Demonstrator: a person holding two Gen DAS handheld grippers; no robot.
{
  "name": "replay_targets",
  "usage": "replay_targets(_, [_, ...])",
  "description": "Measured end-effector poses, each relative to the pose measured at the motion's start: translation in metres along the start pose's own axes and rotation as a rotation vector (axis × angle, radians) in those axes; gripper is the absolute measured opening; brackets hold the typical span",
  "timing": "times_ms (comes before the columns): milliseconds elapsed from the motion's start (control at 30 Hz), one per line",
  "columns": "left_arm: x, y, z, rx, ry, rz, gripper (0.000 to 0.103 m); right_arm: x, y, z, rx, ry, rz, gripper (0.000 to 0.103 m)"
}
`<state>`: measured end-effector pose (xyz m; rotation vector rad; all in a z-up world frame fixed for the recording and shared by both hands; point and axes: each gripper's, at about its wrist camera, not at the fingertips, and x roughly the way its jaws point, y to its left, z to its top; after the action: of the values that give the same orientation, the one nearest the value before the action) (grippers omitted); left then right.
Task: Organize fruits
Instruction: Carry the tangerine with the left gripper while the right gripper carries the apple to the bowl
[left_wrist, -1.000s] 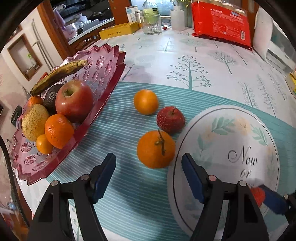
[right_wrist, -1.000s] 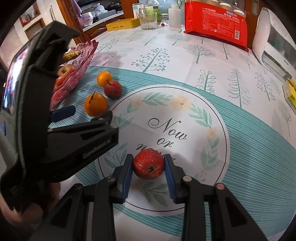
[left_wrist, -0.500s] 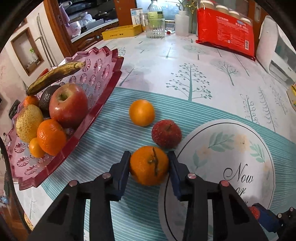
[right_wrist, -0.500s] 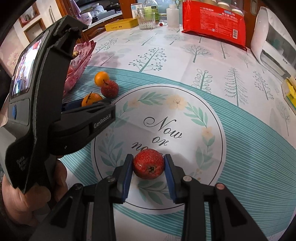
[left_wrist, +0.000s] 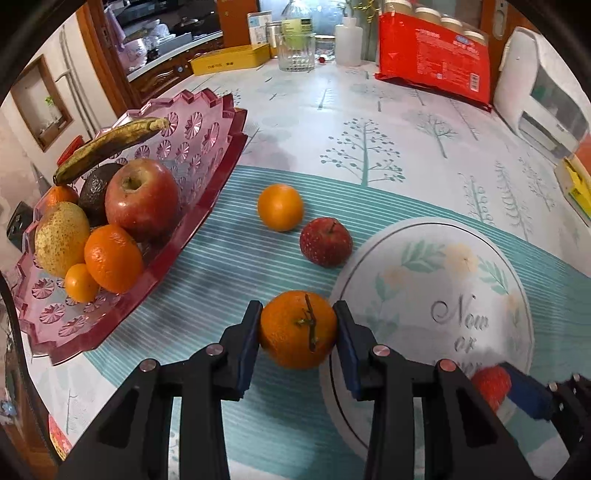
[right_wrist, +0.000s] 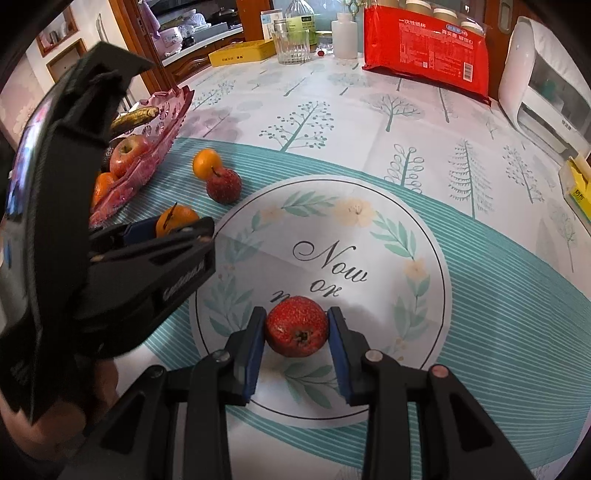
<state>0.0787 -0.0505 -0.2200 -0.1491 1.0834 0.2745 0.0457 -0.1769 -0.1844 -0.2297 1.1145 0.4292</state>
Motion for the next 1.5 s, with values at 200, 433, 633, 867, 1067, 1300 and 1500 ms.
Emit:
replay_targets(200, [-0.023, 0.007, -0.003, 0.052, -0.017, -0.033, 0.037, -0.01, 0.009, 0.004, -0.001, -0.012, -0.022, 0.034])
replay_targets(433, [-0.06, 0.027, 0.006, 0.086, -0.081, -0.074, 0.037, -0.025, 0.026, 0.011, 0.0, -0.037, -0.052, 0.034])
replay_targets(633, [-0.088, 0.052, 0.02, 0.145, -0.12, -0.088, 0.037, -0.037, 0.049, 0.026, 0.004, -0.071, -0.057, 0.034])
replay_targets(867, [-0.107, 0.101, 0.042, 0.165, -0.129, -0.059, 0.037, -0.054, 0.085, 0.051, -0.014, -0.126, -0.05, 0.034])
replay_targets(1067, [-0.118, 0.158, 0.064, 0.128, -0.152, -0.008, 0.037, -0.064, 0.124, 0.077, -0.047, -0.177, -0.035, 0.034])
replay_targets(1300, [-0.118, 0.214, 0.08, 0.11, -0.16, 0.051, 0.037, -0.061, 0.163, 0.105, -0.075, -0.208, -0.018, 0.034])
replay_targets(1500, [-0.101, 0.242, 0.089, 0.111, -0.131, 0.061, 0.037, -0.054, 0.183, 0.128, -0.068, -0.223, -0.011, 0.034])
